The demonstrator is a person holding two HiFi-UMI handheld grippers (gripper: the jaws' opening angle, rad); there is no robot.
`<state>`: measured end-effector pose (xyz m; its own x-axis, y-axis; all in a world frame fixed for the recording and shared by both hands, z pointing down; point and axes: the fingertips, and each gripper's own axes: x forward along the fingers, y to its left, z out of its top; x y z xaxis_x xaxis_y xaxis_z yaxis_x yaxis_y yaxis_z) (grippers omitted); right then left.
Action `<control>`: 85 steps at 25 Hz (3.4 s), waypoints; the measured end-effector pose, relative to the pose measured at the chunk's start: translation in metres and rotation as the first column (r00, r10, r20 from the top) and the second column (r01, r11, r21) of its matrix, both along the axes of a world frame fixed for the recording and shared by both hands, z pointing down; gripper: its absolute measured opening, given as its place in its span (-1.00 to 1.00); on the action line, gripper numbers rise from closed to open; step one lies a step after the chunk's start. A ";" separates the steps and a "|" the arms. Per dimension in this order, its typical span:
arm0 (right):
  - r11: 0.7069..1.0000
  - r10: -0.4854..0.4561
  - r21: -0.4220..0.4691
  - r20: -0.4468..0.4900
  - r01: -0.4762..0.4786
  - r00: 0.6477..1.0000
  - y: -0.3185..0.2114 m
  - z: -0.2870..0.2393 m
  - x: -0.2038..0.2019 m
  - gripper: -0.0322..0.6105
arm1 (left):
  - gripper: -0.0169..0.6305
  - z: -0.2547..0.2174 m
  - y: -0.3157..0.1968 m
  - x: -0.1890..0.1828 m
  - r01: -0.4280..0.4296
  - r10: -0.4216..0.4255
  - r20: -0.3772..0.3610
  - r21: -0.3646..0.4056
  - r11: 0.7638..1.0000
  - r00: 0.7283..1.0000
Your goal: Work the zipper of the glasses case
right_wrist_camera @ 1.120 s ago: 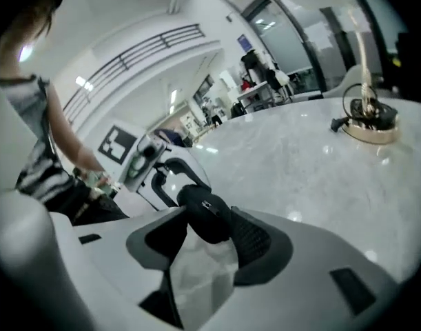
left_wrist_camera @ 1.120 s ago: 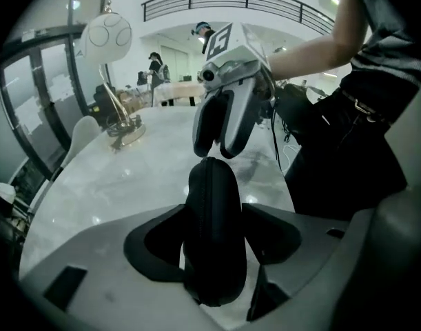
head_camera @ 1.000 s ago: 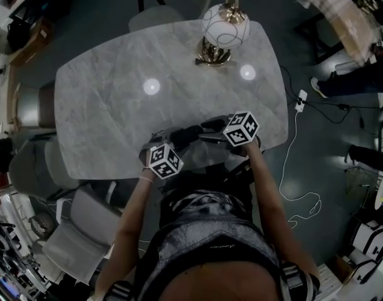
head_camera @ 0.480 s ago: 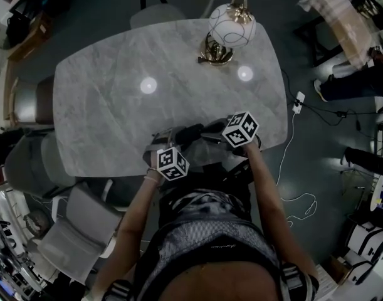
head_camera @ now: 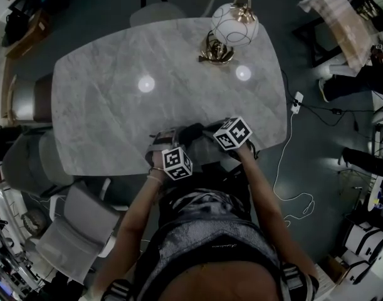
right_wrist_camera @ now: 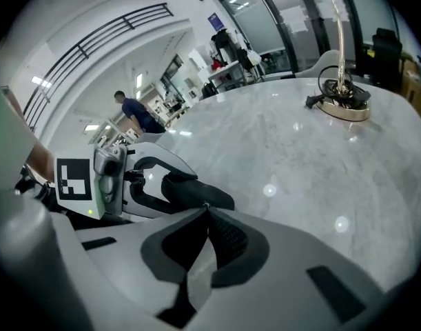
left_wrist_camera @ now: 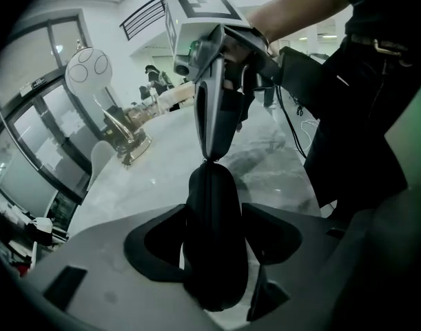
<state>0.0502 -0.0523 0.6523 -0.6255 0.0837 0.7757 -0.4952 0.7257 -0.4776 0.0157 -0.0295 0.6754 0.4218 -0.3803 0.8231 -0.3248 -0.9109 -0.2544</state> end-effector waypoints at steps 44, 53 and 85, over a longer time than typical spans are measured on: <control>0.906 -0.301 0.275 -0.114 0.321 0.947 0.000 -0.014 -0.027 -0.70 | -0.17 0.005 -0.007 -0.002 -0.012 0.006 -0.046 -0.124 0.992 0.999; 0.898 -0.283 0.300 -0.164 0.321 0.945 -0.003 -0.003 -0.032 -0.70 | -0.17 0.001 -0.010 -0.005 0.010 -0.021 -0.078 -0.133 0.991 0.997; 0.889 -0.223 0.368 -0.169 0.271 0.960 -0.047 0.004 -0.058 -0.70 | -0.93 -0.016 -0.062 -0.067 0.311 -0.317 -0.218 -0.060 0.949 0.923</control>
<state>-0.0082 -0.0998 0.6563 -0.5252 -0.0961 0.8456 -0.3112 0.9465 -0.0857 -0.0511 -0.0912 0.6596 0.4571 -0.5048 0.7322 -0.6407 -0.7580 -0.1225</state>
